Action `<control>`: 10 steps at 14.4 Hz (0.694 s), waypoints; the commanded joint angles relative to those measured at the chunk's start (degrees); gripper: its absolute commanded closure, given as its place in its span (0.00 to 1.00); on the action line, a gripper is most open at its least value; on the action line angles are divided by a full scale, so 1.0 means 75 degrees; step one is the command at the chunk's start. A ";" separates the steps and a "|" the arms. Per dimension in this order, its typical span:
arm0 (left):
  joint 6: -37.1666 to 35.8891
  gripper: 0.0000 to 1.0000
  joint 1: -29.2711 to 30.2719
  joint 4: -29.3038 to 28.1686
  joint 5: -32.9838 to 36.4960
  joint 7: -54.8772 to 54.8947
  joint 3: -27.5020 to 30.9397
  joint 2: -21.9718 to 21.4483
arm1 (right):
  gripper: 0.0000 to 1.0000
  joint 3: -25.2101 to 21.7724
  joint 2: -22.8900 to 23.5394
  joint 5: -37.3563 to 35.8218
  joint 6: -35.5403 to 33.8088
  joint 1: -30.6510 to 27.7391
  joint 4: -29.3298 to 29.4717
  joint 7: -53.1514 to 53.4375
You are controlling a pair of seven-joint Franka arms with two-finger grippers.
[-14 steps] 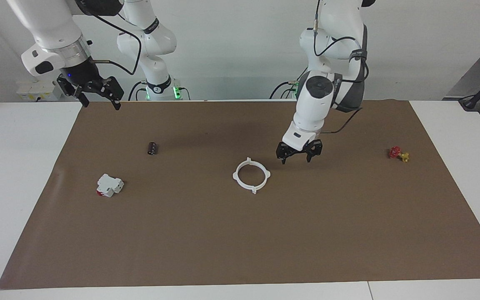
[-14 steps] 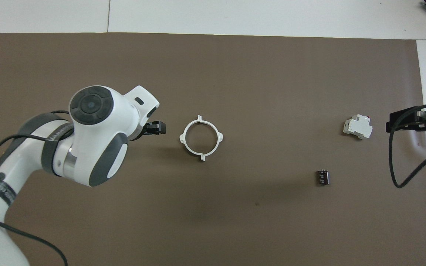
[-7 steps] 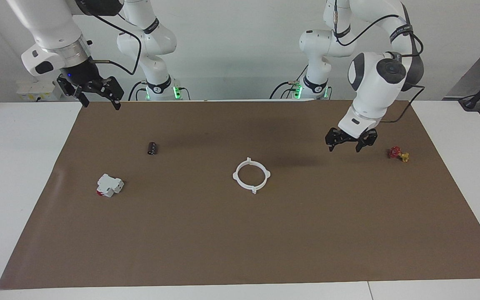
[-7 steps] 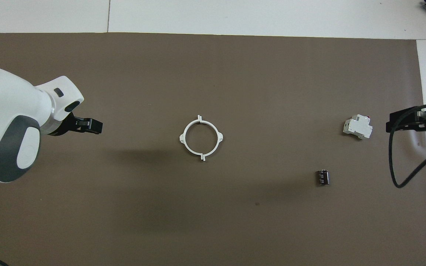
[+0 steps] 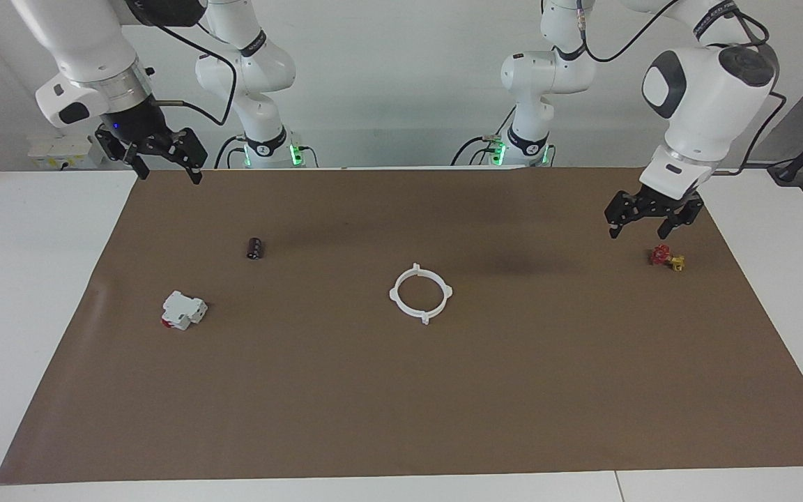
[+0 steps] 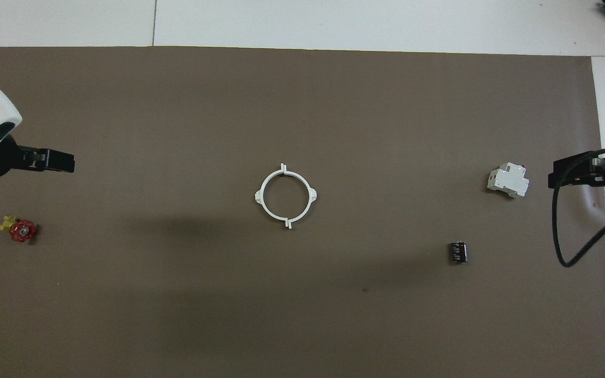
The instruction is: Assemble drain pipe with both arms
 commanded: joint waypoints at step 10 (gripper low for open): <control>-0.2452 0.00 0.0213 0.1662 -0.0334 0.0455 -0.0121 -0.0027 | 0.00 0.0014 -0.0085 0.0151 -0.0033 -0.0046 -0.0048 -0.0038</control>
